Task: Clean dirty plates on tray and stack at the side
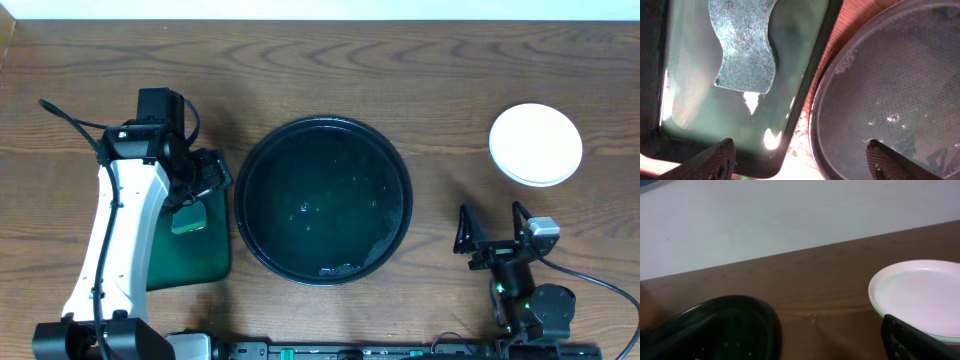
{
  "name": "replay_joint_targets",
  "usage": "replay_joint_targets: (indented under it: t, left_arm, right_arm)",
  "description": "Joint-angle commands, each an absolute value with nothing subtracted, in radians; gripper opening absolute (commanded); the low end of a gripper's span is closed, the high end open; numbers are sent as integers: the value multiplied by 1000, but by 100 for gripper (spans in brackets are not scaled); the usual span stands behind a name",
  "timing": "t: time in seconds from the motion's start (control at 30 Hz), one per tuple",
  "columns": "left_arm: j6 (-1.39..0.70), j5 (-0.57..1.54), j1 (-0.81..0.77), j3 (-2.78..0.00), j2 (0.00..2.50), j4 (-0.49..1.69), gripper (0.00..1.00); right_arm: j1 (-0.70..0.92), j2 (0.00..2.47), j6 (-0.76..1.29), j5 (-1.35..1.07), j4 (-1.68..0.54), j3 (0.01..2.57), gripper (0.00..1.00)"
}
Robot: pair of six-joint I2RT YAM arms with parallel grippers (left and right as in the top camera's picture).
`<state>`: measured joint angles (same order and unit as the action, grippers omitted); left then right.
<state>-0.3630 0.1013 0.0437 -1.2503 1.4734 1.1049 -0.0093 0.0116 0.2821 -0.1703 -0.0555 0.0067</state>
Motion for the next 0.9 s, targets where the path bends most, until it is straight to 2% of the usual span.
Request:
replay_joint_targets:
  t: [0.0,0.87]
  left_arm:
    - [-368,89,41,-1248,1470,1108,84]
    - [-368,89,41,-1248,1470,1108,84]
  right_arm:
    - [-19,5,230,-170,-60,5,99]
    - [-19,5,231,-173,-60,5,99]
